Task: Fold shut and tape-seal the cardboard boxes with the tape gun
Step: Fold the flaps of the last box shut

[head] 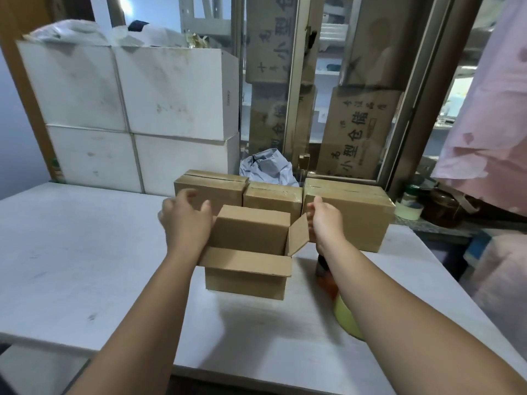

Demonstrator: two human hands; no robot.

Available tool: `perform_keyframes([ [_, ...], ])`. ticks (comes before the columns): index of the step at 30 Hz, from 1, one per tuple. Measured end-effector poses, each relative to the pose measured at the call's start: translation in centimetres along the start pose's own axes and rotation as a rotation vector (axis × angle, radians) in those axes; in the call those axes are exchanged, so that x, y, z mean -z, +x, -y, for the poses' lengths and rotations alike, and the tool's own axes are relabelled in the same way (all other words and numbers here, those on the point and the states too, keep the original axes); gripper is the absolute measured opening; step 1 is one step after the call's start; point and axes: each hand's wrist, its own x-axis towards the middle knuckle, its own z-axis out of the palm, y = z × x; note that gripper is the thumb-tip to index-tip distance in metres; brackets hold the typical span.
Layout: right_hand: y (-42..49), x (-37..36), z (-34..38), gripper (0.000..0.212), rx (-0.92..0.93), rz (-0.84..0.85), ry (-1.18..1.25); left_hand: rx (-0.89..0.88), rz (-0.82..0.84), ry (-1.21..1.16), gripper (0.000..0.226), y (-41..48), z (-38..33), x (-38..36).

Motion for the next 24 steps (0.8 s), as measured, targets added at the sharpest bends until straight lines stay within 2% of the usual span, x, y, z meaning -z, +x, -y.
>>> perform_keyframes([
  [3, -0.3, 0.0, -0.4, 0.036, 0.131, -0.057, -0.083, 0.187, -0.065, -0.225, 0.032, -0.5, 1.4, 0.4],
  [5, -0.7, -0.3, -0.8, 0.037, 0.192, -0.037, -0.111, 0.258, -0.014, -0.401, 0.034, -0.6, 1.8, 0.6],
  [7, -1.3, -0.7, -1.1, 0.037, 0.234, -0.006, -0.101, 0.268, 0.069, -0.471, 0.037, -1.1, 1.8, 0.6],
  [10, -2.2, -0.9, -1.4, 0.035, 0.288, 0.158, -0.114, 0.145, 0.114, -0.400, 0.034, -2.1, 1.3, 0.2],
  [13, -2.7, -0.8, -1.5, 0.033, 0.308, 0.324, -0.193, -0.106, 0.140, -0.244, 0.026, -2.7, 1.1, -0.4],
  [15, -2.8, -0.8, -1.6, 0.020, 0.338, 0.362, -0.283, -0.255, 0.246, -0.101, 0.018, -2.9, 1.0, -0.5],
  [17, -2.9, -0.8, -1.9, 0.007, 0.397, 0.391, -0.363, -0.351, 0.374, 0.010, 0.032, -2.9, 1.2, -0.6],
  [20, -3.3, -0.7, -2.0, 0.010, 0.471, 0.402, -0.504, -0.401, 0.474, 0.074, 0.036, -2.5, 1.6, -0.2],
  [22, -3.3, -0.7, -1.8, 0.010, 0.473, 0.389, -0.541, -0.457, 0.603, 0.091, 0.042, -2.2, 2.3, 0.4],
  [24, -3.3, -0.8, -1.6, 0.007, 0.479, 0.376, -0.583, -0.495, 0.752, 0.138, 0.067, -1.9, 2.9, 1.3],
])
